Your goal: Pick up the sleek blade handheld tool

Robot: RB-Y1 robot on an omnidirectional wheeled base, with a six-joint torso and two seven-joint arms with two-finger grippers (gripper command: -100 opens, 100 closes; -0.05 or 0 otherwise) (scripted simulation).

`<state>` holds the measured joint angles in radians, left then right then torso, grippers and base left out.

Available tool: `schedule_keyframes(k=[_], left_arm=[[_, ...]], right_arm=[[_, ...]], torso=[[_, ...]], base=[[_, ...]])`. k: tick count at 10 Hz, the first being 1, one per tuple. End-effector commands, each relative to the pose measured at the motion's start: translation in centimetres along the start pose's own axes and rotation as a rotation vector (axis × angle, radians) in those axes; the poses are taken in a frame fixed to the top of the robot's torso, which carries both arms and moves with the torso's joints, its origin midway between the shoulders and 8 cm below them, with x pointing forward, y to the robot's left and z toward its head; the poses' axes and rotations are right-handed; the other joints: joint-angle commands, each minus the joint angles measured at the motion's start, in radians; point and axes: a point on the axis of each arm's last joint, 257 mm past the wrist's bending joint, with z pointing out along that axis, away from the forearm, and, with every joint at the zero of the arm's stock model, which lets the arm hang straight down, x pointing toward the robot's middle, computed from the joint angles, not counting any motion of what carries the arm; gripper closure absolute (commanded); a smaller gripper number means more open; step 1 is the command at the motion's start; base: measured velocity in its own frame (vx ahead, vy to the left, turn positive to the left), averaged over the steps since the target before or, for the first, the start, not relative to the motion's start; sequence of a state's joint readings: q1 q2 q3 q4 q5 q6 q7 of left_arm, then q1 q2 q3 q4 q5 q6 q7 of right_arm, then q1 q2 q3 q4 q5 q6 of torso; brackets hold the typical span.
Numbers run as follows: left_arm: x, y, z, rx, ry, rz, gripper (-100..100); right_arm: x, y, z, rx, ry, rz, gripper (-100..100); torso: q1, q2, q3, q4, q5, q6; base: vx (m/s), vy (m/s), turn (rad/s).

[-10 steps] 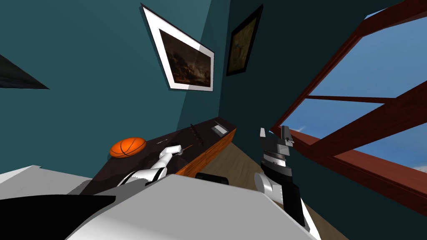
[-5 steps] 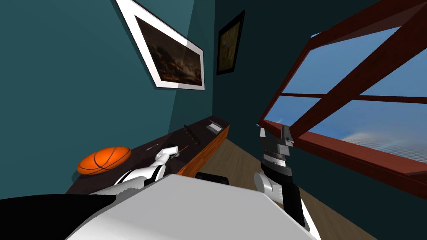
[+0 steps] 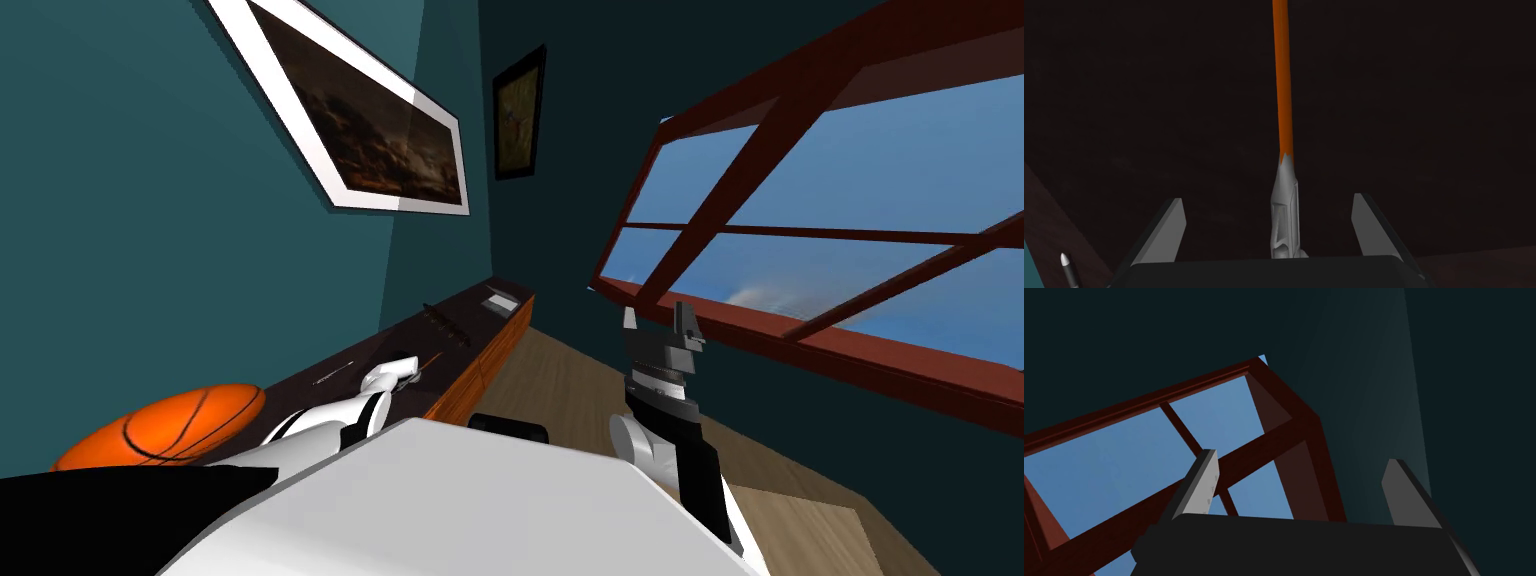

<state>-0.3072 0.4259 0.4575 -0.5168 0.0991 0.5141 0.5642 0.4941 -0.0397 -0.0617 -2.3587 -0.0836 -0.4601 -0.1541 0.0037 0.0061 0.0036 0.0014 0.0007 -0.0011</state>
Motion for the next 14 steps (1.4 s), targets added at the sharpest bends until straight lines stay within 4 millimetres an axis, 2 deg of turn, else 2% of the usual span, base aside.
schedule_keyframes(k=[1, 2, 5, 6, 10, 11, 12, 13, 14], left_arm=[[-1.9, -0.4, 0.2, 0.008, -0.026, -0.059, -100], [-3.1, -0.5, 0.4, 0.012, -0.042, -0.094, -100], [-2.9, -0.6, 0.4, 0.014, -0.039, -0.092, -100], [-3.0, -0.6, 0.4, 0.013, -0.041, -0.093, 100], [-3.0, -0.5, 0.4, 0.011, -0.041, -0.094, 100], [-3.0, -0.5, 0.4, 0.011, -0.041, -0.094, 0], [-1.9, -0.4, 0.2, 0.008, -0.026, -0.059, 100], [-0.7, -0.2, 0.1, 0.003, -0.010, -0.024, 100], [-0.7, -0.2, 0.1, 0.003, -0.010, -0.024, 100]], right_arm=[[0.0, 0.0, 0.0, 0.000, 0.000, 0.000, 0], [0.0, 0.0, 0.0, 0.000, 0.000, 0.000, 0], [0.0, 0.0, 0.0, 0.000, 0.000, 0.000, 0], [0.0, 0.0, 0.0, 0.000, 0.000, 0.000, 0], [0.0, 0.0, 0.0, 0.000, 0.000, 0.000, 0], [0.0, 0.0, 0.0, 0.000, 0.000, 0.000, 0], [0.0, 0.0, 0.0, 0.000, 0.000, 0.000, 0], [0.0, 0.0, 0.0, 0.001, 0.000, -0.001, 0], [0.0, 0.0, 0.0, 0.001, 0.000, -0.001, 0]], torso=[[0.000, 0.000, 0.000, 0.000, 0.000, 0.000], [0.001, 0.001, 0.001, 0.000, 0.000, 0.000], [0.000, -0.004, -0.002, -0.001, 0.000, -0.002], [-0.001, -0.006, -0.003, -0.001, 0.000, -0.001], [-0.001, -0.007, -0.004, -0.002, 0.000, -0.001], [-0.001, -0.007, -0.004, -0.002, 0.000, -0.001], [-0.001, -0.007, -0.004, -0.002, 0.000, -0.001], [-0.002, -0.010, -0.006, -0.002, -0.001, -0.003], [-0.002, -0.014, -0.008, -0.003, -0.001, -0.003]], base=[[-0.125, 0.048, -0.453], [-0.144, 0.046, -0.415], [-0.036, 0.013, -0.029], [0.000, 0.000, 0.000], [0.000, 0.000, 0.000], [0.000, 0.000, 0.000], [0.070, -0.019, 0.249], [0.126, -0.027, 0.445], [0.095, -0.024, 0.217]])
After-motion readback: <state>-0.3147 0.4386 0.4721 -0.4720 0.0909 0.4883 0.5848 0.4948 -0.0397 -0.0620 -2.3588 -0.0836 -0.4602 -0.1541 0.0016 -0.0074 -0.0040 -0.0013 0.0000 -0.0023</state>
